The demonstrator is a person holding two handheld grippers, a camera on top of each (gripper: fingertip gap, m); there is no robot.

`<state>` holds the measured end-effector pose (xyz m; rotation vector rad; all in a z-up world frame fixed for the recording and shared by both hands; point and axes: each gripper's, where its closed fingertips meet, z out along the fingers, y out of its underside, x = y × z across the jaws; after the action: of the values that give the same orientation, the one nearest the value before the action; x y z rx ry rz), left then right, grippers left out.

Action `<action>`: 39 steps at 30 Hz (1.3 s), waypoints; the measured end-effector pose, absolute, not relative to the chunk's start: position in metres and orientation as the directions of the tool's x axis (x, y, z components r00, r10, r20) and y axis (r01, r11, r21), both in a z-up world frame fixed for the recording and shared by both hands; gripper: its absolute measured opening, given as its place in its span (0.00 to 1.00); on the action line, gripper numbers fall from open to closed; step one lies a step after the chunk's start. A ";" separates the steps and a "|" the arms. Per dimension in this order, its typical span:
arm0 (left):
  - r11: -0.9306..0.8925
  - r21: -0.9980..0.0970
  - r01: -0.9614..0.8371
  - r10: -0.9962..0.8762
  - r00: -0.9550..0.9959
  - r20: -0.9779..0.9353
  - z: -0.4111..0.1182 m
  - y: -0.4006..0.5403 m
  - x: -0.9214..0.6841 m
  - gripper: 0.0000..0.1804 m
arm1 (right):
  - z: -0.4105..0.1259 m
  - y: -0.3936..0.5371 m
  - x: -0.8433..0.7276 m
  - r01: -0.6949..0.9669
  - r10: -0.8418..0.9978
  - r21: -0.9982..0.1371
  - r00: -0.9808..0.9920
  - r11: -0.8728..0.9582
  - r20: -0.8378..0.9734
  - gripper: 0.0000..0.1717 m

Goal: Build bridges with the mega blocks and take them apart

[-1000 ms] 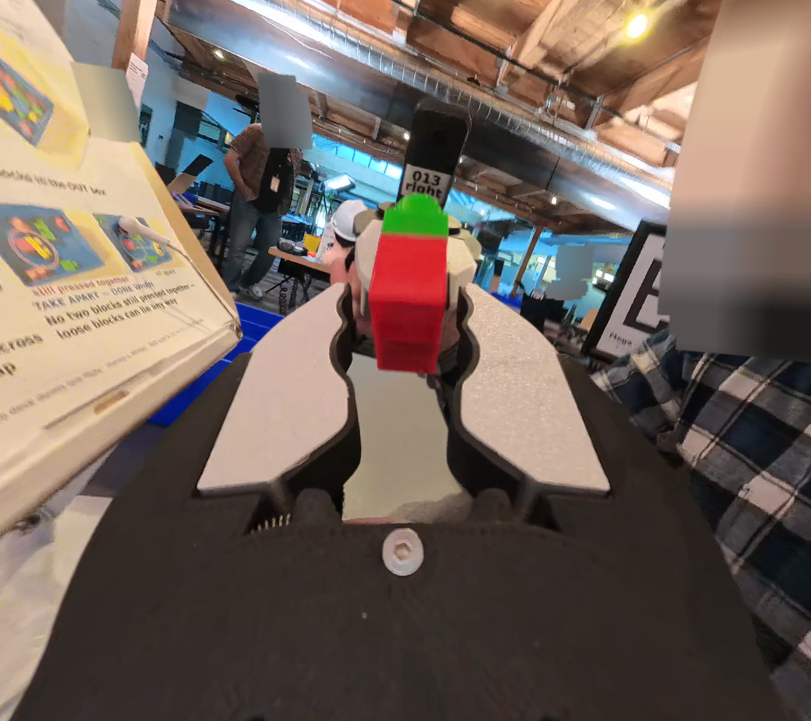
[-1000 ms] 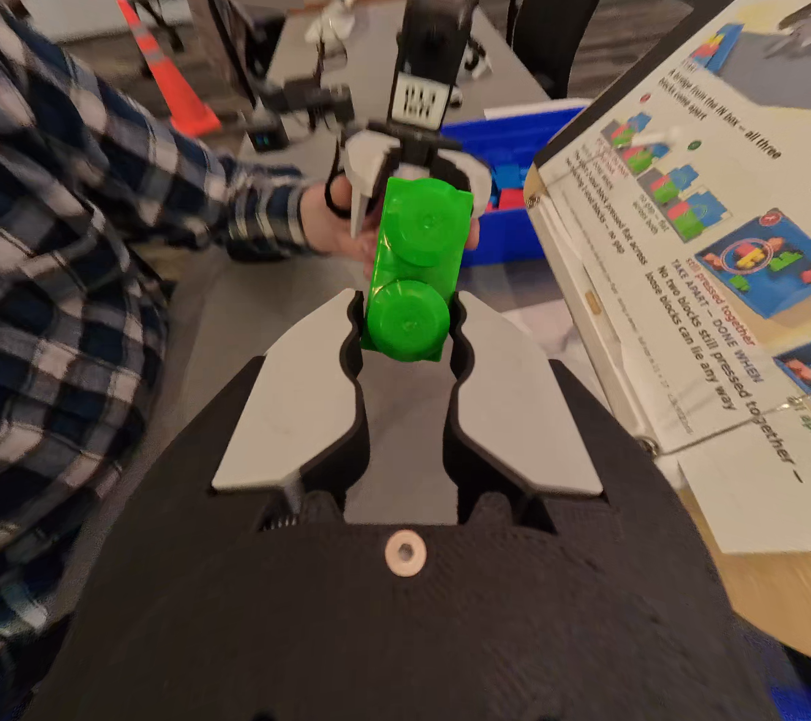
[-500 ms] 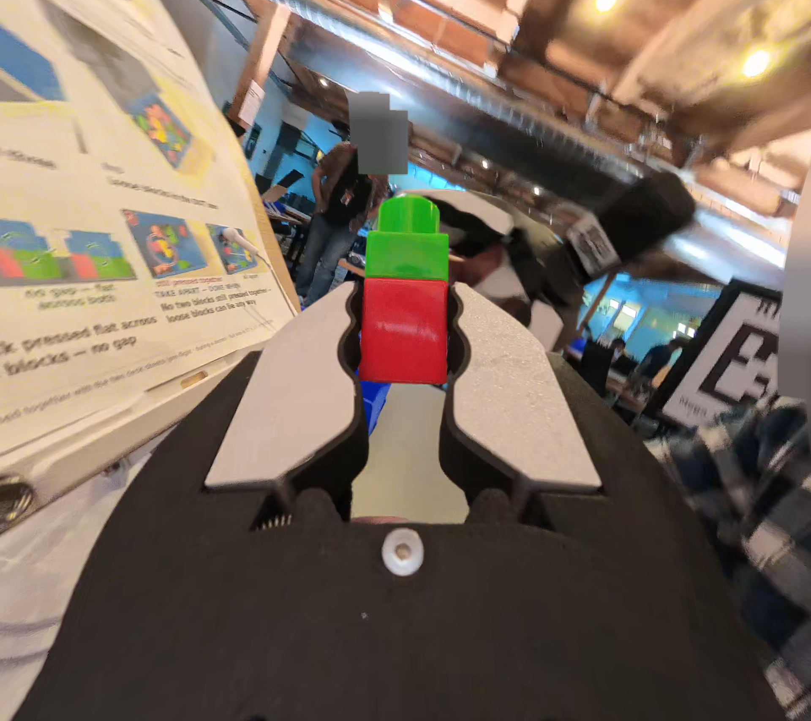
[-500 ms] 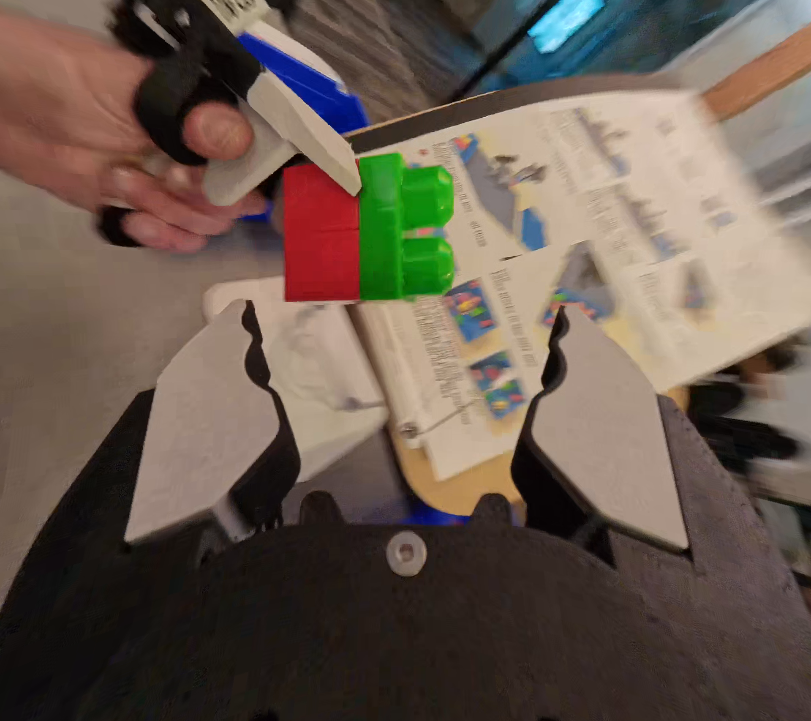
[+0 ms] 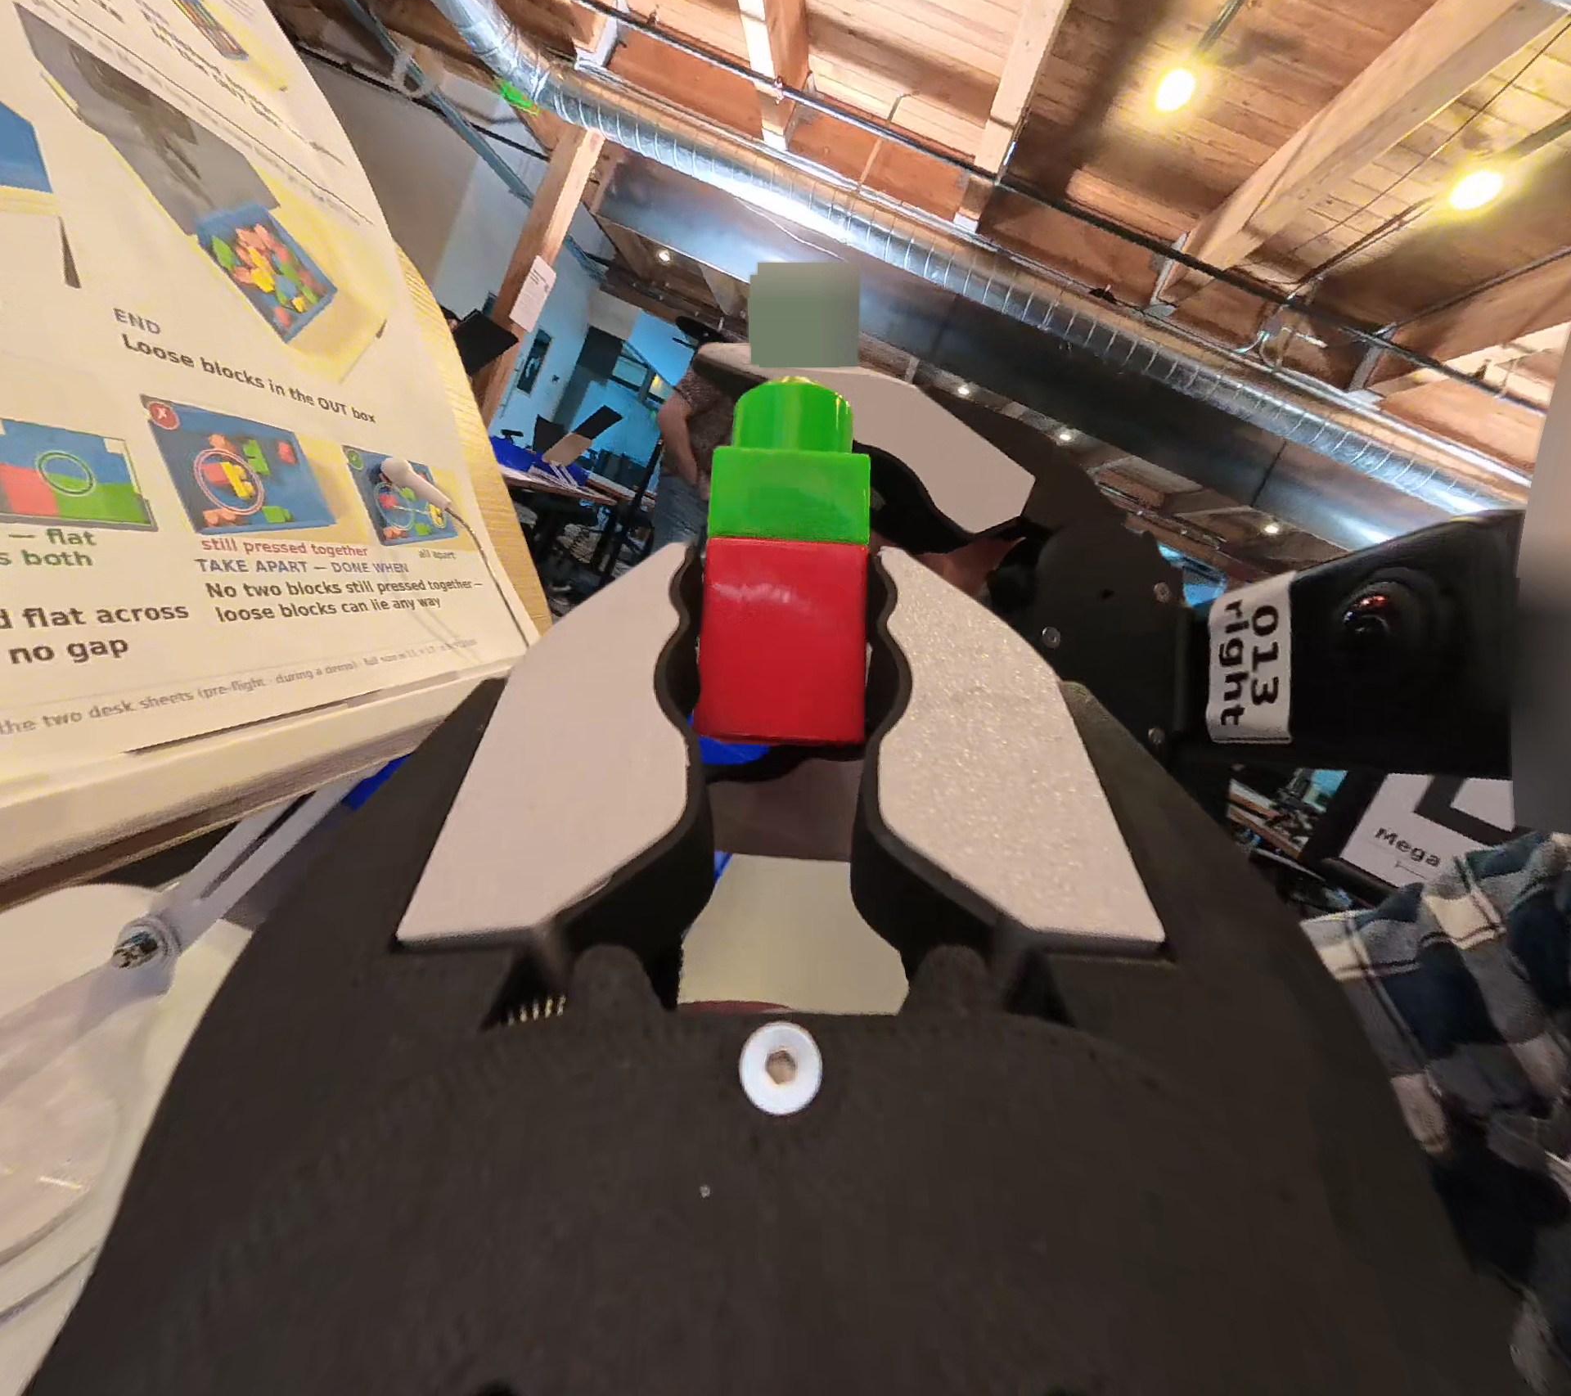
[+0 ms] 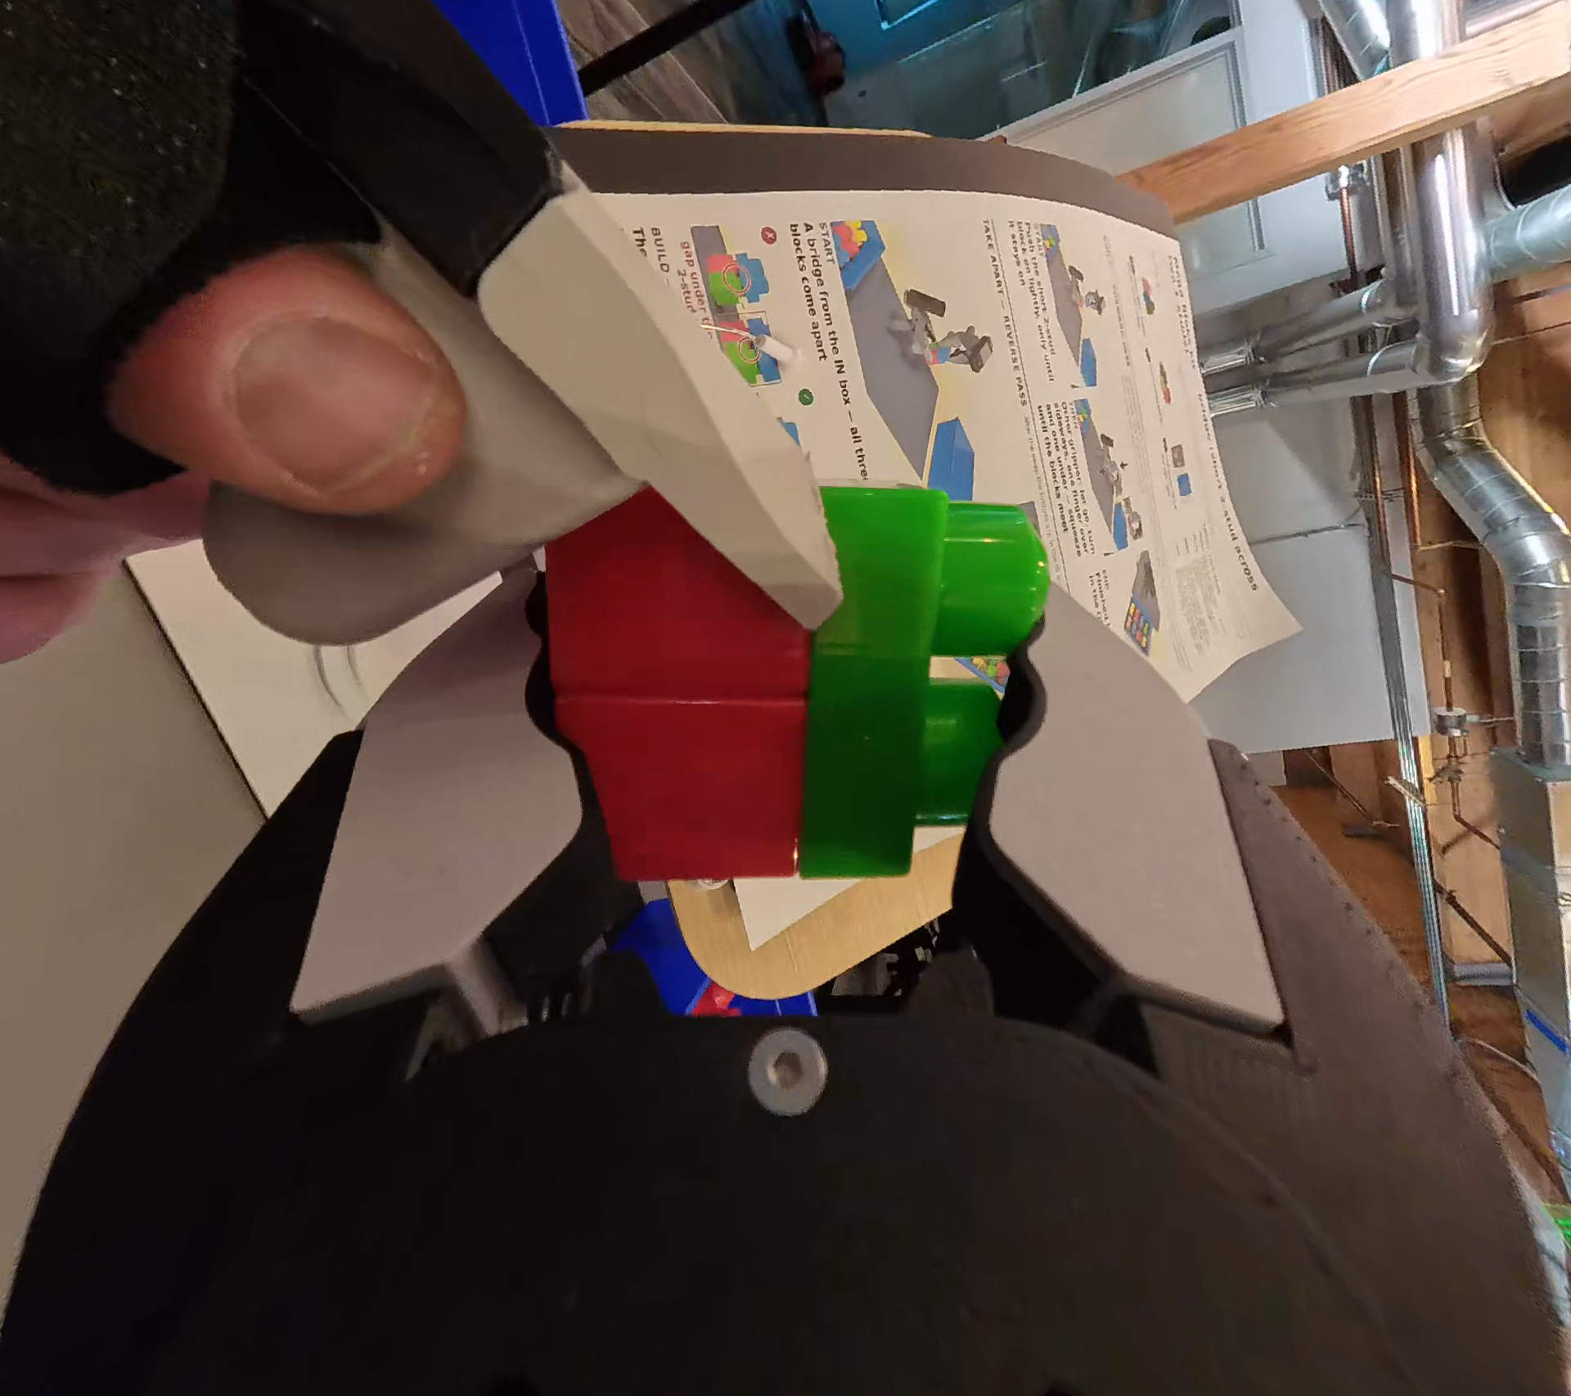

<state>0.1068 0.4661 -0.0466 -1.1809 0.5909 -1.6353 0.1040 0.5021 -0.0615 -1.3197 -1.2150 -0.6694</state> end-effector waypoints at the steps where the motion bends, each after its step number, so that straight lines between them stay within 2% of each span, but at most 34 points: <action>1: -0.387 -0.814 0.432 -0.908 -0.027 0.417 -0.047 0.466 0.108 0.20 | -0.062 0.502 0.105 0.915 0.261 -0.350 0.294 0.200 0.919 0.59; 7: -0.409 -0.802 0.436 -0.899 -0.041 0.436 -0.051 0.468 0.109 0.20 | -0.067 0.503 0.107 0.924 0.292 -0.339 0.279 0.179 0.915 0.58; 10: -0.410 -0.793 0.450 -0.898 -0.048 0.437 -0.049 0.467 0.107 0.20 | -0.066 0.502 0.103 0.896 0.315 -0.392 0.318 0.208 0.894 0.58; 13: -0.423 -0.794 0.437 -0.895 -0.067 0.441 -0.046 0.466 0.108 0.20 | -0.065 0.495 0.105 0.890 0.348 -0.401 0.313 0.217 0.884 0.64; 16: -0.359 -0.827 0.432 -0.921 -0.023 0.388 -0.045 0.470 0.104 0.20 | -0.064 0.484 0.119 0.888 0.428 -0.414 0.301 0.199 0.852 0.63; 17: -0.341 -0.841 0.421 -0.931 -0.027 0.364 -0.043 0.469 0.104 0.20 | -0.064 0.479 0.122 0.878 0.468 -0.432 0.299 0.208 0.832 0.60; 22: -0.271 -0.892 0.362 -0.962 -0.084 0.258 -0.043 0.461 0.109 0.20 | -0.054 0.453 0.133 0.682 0.708 -0.694 0.372 0.229 0.600 0.49; 24: -0.242 -0.920 0.309 -0.966 -0.169 0.198 -0.045 0.449 0.112 0.20 | -0.054 0.446 0.138 0.639 0.763 -0.736 0.355 0.225 0.541 0.43; 26: -0.170 -0.954 0.246 -0.978 -0.162 0.133 -0.053 0.445 0.117 0.20 | -0.053 0.438 0.137 0.584 0.816 -0.782 0.330 0.218 0.474 0.41; 28: -0.091 -0.979 0.180 -0.981 -0.188 0.057 -0.060 0.435 0.122 0.20 | -0.055 0.432 0.134 0.565 0.847 -0.796 0.296 0.217 0.441 0.30; 30: -0.035 -0.986 0.162 -0.984 -0.177 0.005 -0.062 0.431 0.124 0.20 | -0.065 0.426 0.131 0.582 0.880 -0.789 0.251 0.196 0.403 0.30; 33: -0.014 -0.981 0.191 -0.981 -0.191 -0.023 -0.058 0.424 0.123 0.19 | -0.075 0.427 0.127 0.608 0.894 -0.772 0.220 0.188 0.391 0.22; 39: 0.044 -0.983 0.179 -0.980 -0.183 -0.077 -0.062 0.423 0.123 0.20 | -0.073 0.426 0.126 0.587 0.910 -0.788 0.199 0.187 0.365 0.21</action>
<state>0.1229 0.4228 -0.0618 -0.9379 1.2416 -1.3779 0.1259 0.4261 -0.0732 -1.5037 -1.4922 0.4188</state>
